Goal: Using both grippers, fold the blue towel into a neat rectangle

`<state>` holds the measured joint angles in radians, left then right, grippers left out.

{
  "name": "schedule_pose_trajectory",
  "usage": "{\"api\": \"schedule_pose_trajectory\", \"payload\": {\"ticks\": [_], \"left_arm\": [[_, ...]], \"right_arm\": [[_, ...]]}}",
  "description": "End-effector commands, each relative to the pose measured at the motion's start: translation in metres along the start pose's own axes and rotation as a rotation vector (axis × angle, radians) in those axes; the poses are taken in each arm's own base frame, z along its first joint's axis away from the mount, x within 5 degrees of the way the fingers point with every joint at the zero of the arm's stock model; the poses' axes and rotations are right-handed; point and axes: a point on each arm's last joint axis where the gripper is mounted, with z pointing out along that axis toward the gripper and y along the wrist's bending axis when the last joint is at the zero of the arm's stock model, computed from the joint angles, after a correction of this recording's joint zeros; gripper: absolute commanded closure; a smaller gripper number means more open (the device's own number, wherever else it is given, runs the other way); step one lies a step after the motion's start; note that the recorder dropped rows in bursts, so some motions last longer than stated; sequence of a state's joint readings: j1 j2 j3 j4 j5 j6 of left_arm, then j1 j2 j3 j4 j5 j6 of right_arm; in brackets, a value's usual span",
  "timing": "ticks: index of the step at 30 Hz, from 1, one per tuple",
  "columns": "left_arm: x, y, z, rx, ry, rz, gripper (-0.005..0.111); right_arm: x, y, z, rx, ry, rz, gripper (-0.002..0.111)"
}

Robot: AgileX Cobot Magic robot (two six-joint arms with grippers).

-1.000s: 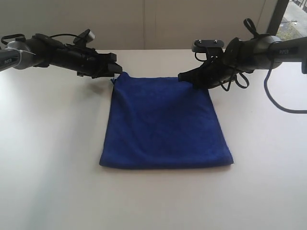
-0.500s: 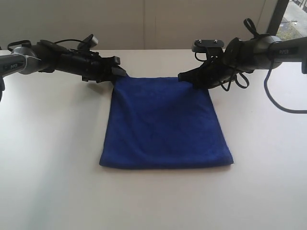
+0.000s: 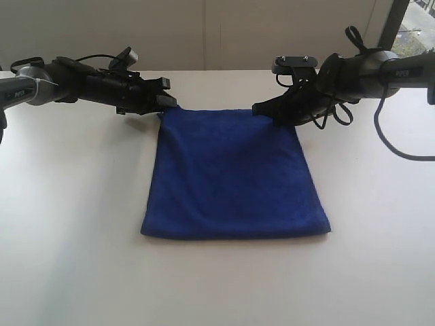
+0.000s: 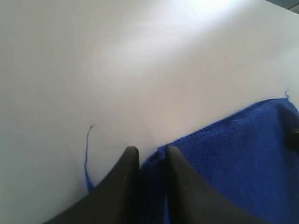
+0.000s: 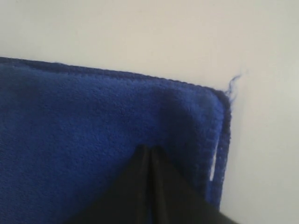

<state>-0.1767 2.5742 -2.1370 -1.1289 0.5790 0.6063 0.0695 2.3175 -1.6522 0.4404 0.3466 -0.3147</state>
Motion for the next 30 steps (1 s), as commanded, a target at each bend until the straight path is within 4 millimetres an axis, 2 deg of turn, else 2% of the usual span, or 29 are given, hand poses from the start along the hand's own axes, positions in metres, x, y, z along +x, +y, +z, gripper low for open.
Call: {"api": "schedule_pose_trajectory", "payload": {"ticks": [1,6,13,26,30], "left_arm": [[0.001,-0.004,0.002,0.030,0.005,-0.016,0.083],[-0.004,-0.010,-0.002,0.043,-0.009,-0.017,0.083],[-0.013,-0.023,-0.012,0.064,-0.020,0.066,0.083],[-0.020,-0.032,-0.023,0.013,0.010,0.168,0.083],[-0.021,-0.034,-0.027,-0.011,0.027,0.188,0.076]], "right_arm": [[0.000,-0.001,0.000,0.004,-0.003,-0.005,0.108],[0.000,-0.001,0.000,0.004,-0.003,-0.005,0.108],[0.000,-0.001,0.000,0.004,-0.003,-0.005,0.108],[0.000,-0.001,0.000,0.004,-0.003,-0.005,0.108],[0.000,-0.001,0.000,0.004,-0.003,-0.005,0.108]]}}
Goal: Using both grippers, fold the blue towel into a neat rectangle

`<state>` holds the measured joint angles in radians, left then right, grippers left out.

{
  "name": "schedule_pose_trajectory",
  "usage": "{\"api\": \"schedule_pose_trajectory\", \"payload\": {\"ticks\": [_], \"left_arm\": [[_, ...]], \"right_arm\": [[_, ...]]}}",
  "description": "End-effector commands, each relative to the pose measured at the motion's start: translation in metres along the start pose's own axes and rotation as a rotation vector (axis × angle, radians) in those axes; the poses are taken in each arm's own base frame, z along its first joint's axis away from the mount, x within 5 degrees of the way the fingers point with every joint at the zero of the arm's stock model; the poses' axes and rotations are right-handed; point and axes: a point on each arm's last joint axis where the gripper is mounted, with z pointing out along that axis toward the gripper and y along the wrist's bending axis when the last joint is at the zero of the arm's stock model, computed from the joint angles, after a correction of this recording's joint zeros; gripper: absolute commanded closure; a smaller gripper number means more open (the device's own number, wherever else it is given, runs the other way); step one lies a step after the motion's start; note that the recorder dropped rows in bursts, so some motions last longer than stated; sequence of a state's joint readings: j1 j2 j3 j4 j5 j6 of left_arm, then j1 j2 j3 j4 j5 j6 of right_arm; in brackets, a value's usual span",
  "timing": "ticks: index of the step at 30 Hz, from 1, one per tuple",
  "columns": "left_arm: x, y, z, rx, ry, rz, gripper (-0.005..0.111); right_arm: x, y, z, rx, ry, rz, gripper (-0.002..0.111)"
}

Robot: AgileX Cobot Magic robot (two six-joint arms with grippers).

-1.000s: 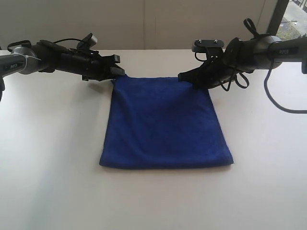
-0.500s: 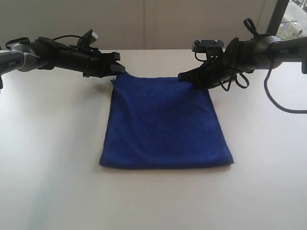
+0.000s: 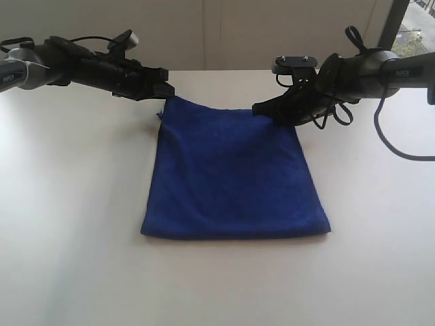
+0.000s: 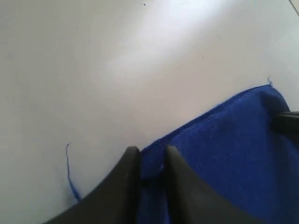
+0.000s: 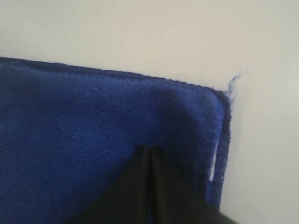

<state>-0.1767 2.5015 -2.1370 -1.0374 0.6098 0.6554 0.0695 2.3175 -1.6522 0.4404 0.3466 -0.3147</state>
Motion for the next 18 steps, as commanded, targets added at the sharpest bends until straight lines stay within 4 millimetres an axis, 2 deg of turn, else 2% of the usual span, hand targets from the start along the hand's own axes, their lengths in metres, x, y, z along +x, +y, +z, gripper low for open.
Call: {"api": "schedule_pose_trajectory", "payload": {"ticks": [1,4,9,12,15,18], "left_arm": [[-0.006,-0.009,-0.010,-0.044,0.044,0.037,0.072],[-0.006,-0.004,-0.018,-0.165,0.104,0.070,0.066],[-0.005,-0.004,-0.019,-0.178,0.124,0.053,0.065],[-0.004,-0.011,-0.019,-0.101,0.134,-0.028,0.065],[-0.003,-0.021,-0.018,0.001,0.141,-0.024,0.066],[0.002,-0.012,-0.011,-0.016,0.141,-0.042,0.075]], "right_arm": [[0.000,-0.001,0.000,0.004,-0.003,-0.005,0.108],[0.000,-0.001,0.000,0.004,-0.003,-0.005,0.108],[0.000,-0.001,0.000,0.004,-0.003,-0.005,0.108],[0.000,-0.001,0.000,0.004,-0.003,-0.005,0.108],[0.000,-0.001,0.000,0.004,-0.003,-0.005,0.108],[0.000,-0.001,0.000,0.004,-0.003,-0.005,0.108]]}}
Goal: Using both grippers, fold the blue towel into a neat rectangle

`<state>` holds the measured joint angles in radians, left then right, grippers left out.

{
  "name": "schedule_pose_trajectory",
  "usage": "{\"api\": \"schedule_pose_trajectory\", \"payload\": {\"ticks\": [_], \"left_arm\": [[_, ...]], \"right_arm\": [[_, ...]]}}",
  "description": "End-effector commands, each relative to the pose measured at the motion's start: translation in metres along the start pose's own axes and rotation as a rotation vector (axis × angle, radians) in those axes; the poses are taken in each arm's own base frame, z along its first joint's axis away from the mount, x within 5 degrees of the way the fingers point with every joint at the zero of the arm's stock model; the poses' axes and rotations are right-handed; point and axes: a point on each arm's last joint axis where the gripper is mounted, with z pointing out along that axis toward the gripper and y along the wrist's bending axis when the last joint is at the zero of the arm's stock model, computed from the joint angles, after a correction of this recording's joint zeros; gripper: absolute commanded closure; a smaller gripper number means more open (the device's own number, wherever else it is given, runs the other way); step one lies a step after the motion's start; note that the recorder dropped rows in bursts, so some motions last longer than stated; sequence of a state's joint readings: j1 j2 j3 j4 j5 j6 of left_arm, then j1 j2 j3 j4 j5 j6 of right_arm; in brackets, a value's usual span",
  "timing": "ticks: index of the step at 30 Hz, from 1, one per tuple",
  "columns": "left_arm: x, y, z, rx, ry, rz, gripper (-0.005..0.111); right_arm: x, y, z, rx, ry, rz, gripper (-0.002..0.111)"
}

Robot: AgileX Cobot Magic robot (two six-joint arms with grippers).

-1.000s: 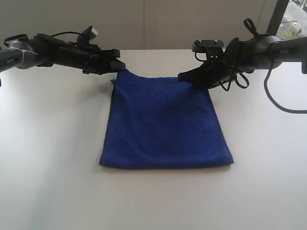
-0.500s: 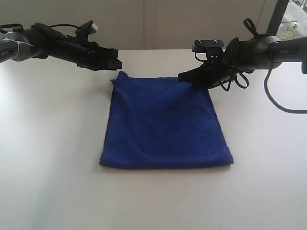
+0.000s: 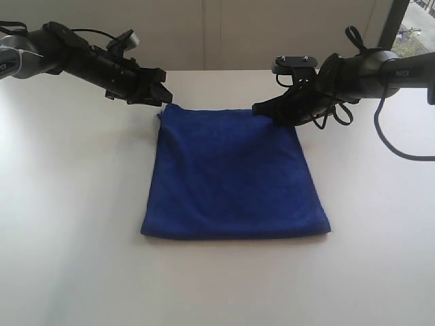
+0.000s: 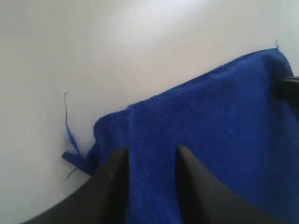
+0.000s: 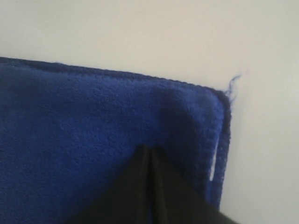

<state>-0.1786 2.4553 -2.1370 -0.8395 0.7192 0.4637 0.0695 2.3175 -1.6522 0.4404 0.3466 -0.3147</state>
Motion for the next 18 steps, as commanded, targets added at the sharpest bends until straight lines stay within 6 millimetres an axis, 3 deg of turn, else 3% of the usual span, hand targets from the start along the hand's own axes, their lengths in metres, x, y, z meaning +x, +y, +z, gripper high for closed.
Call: {"api": "schedule_pose_trajectory", "payload": {"ticks": [1,4,9,18], "left_arm": [[0.002,0.001,0.007,0.022,-0.002,-0.020,0.078],[0.010,0.009,0.017,0.030,0.011,-0.051,0.085],[0.018,0.018,0.027,0.024,0.027,-0.072,0.087],[0.024,0.033,0.022,-0.167,0.110,-0.049,0.087]], "right_arm": [[0.000,-0.001,0.000,0.004,-0.003,-0.005,0.108],[0.000,-0.001,0.000,0.004,-0.003,-0.005,0.108],[0.000,-0.001,0.000,0.004,-0.003,-0.005,0.108],[0.000,-0.001,0.000,0.003,0.001,-0.005,0.108]]}}
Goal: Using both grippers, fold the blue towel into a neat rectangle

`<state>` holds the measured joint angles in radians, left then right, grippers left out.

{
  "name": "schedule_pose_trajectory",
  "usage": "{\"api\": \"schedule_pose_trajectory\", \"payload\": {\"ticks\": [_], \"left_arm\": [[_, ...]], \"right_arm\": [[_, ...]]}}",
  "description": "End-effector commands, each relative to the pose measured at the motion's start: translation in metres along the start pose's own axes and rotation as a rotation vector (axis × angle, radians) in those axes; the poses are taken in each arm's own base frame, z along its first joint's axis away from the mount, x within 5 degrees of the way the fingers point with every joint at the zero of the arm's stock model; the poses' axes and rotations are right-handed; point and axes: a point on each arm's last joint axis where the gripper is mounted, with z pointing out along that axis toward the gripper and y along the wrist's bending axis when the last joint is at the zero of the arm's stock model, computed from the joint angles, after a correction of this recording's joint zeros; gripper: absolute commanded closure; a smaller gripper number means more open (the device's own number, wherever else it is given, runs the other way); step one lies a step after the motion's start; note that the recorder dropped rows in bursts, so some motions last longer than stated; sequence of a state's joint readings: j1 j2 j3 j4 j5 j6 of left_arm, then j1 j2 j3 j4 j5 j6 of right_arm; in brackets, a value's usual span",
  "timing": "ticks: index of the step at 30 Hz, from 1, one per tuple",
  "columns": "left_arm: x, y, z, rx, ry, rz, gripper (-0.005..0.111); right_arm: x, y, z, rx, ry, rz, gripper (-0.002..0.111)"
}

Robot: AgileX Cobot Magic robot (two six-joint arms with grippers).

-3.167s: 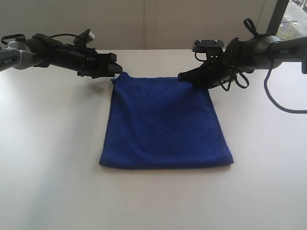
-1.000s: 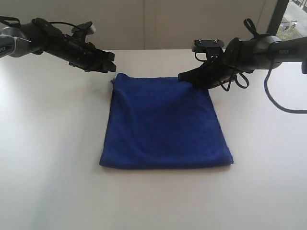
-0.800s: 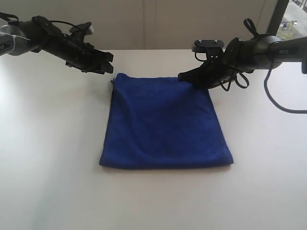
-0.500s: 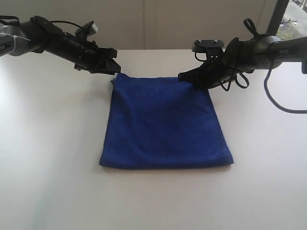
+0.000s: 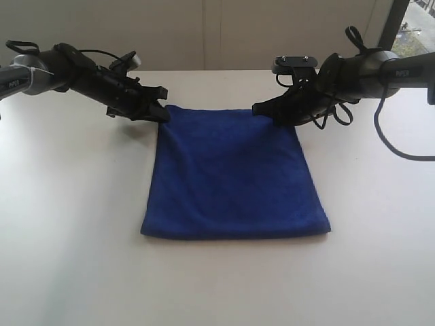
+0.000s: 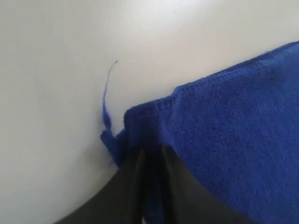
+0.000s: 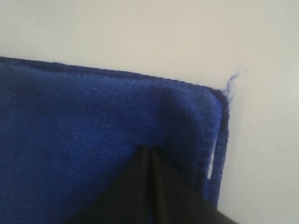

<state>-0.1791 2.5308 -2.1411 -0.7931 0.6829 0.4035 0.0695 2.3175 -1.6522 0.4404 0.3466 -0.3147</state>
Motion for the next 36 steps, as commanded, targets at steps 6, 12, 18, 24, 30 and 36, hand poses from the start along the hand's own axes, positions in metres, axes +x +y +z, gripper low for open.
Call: {"api": "schedule_pose_trajectory", "payload": {"ticks": [6,12,18,24,30,36], "left_arm": [[-0.001,0.001,-0.009,-0.104,0.039,0.021,0.087],[-0.009,-0.010,-0.021,-0.081,0.012,0.025,0.087],[-0.028,-0.044,-0.061,-0.039,-0.034,0.121,0.087],[-0.018,-0.059,-0.077,0.006,0.108,0.175,0.087],[0.005,-0.054,-0.063,0.033,0.232,0.126,0.102],[0.027,-0.060,-0.039,0.039,0.291,0.150,0.107]], "right_arm": [[0.000,-0.001,0.000,0.003,0.001,-0.005,0.108],[0.000,-0.001,0.000,0.004,-0.003,-0.005,0.108],[-0.016,0.005,-0.023,-0.009,-0.042,-0.010,0.108],[-0.025,0.017,-0.041,-0.063,0.021,-0.030,0.108],[-0.022,0.029,-0.022,-0.101,0.074,-0.068,0.108],[-0.014,0.026,-0.002,-0.103,0.105,-0.061,0.108]]}}
